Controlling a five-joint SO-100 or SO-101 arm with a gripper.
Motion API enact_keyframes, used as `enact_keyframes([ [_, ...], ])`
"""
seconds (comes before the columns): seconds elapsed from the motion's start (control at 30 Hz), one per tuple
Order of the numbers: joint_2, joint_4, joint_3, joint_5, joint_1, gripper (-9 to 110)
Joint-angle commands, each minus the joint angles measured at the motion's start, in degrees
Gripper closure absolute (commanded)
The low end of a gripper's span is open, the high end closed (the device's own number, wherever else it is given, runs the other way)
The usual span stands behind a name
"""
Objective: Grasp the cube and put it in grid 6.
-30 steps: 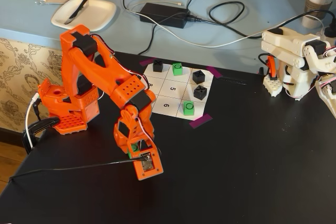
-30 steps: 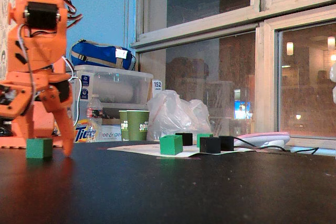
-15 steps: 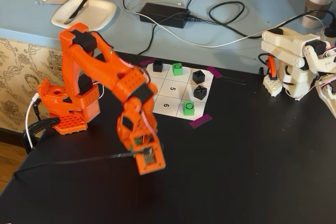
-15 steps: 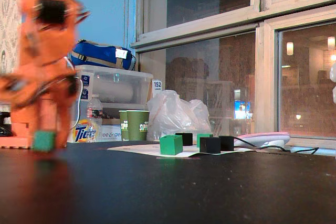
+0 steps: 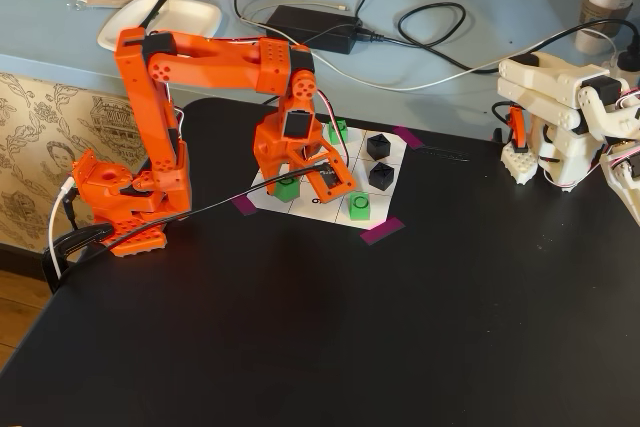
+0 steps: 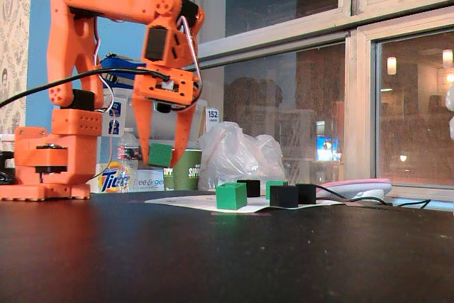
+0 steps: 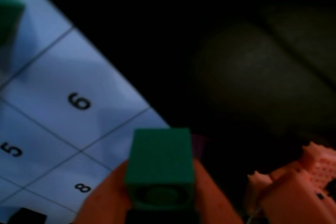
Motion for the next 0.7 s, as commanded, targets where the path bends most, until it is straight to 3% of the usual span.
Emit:
enact_keyframes([
  [0.0, -1.05, -2.64, -2.46, 0.44, 0.0, 101],
  [0.27, -4.13, -11.6, -1.93, 3.08, -0.09, 101],
  [0.6, -6.5, -13.71, -1.85, 3.43, -5.71, 101],
  [0.67, -6.33, -13.89, -1.14, 3.25, -5.71, 96],
])
